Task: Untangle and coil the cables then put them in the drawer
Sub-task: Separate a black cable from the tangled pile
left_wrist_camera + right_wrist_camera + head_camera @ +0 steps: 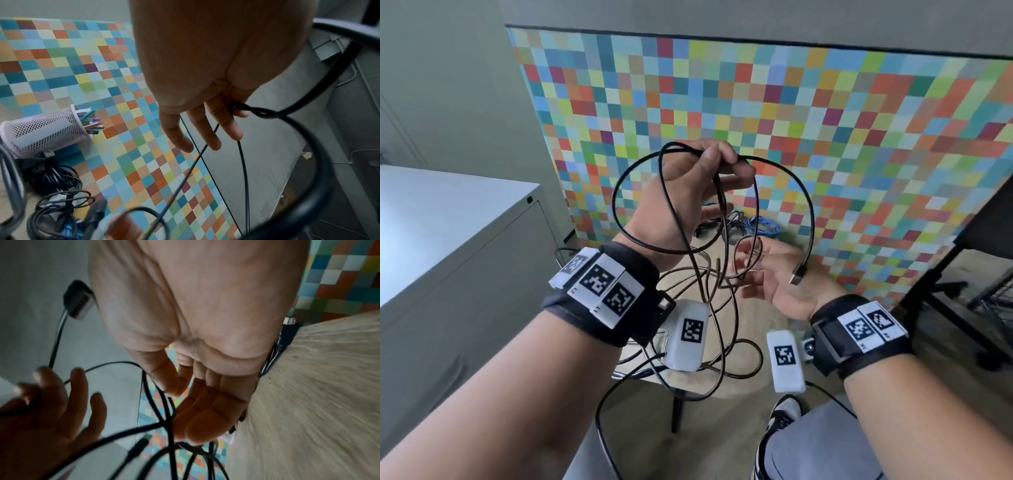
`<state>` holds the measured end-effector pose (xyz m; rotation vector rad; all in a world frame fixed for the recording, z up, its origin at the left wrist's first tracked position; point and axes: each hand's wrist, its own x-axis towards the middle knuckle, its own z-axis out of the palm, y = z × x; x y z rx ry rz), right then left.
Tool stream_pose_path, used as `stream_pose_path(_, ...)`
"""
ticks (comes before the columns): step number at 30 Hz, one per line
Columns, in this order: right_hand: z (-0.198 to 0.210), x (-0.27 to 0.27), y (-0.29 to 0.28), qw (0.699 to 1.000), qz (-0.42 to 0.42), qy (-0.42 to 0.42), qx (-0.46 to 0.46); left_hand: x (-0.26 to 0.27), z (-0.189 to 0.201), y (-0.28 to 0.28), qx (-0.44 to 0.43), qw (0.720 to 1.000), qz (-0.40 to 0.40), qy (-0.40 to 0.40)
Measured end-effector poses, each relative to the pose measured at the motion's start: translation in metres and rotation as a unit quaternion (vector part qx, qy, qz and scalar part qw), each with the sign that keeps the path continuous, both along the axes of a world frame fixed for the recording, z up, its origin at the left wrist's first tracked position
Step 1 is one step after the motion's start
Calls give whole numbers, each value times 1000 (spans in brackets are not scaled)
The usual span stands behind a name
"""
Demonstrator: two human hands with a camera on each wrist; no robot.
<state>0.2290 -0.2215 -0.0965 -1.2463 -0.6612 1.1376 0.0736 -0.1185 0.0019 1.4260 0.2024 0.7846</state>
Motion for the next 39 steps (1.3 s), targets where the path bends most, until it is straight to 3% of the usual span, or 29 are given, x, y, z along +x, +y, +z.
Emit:
stream_pose_path(3,5,11,-8,999,-7,29,20,-2,-1,3,-9,1000,15,1)
stream_pose_path(11,26,24,-13,992,-116,3,58,-16,-8,17,-5,998,69,-4)
stream_pose_path(16,29,18,-15,998,-36,-32,33,-26,-5,19,-19,996,75,-51)
stream_pose_path(21,28,7,-14,995,-11,-92,23,-32,5,19,-19,987,94,-128)
stream_pose_path(26,29,-2,-19,981,102,-165,17,-38,12,26,-1,983,129,-131)
stream_pose_path(29,20,-9,-13,971,61,-233,7,-39,12,29,2,983,136,-126)
stream_pose_path(33,10,-8,-10,978,-40,-202,26,-45,16,33,-61,974,157,-150)
stream_pose_path(39,1,-1,-7,961,-104,-257,1,-52,14,39,-68,988,134,-47)
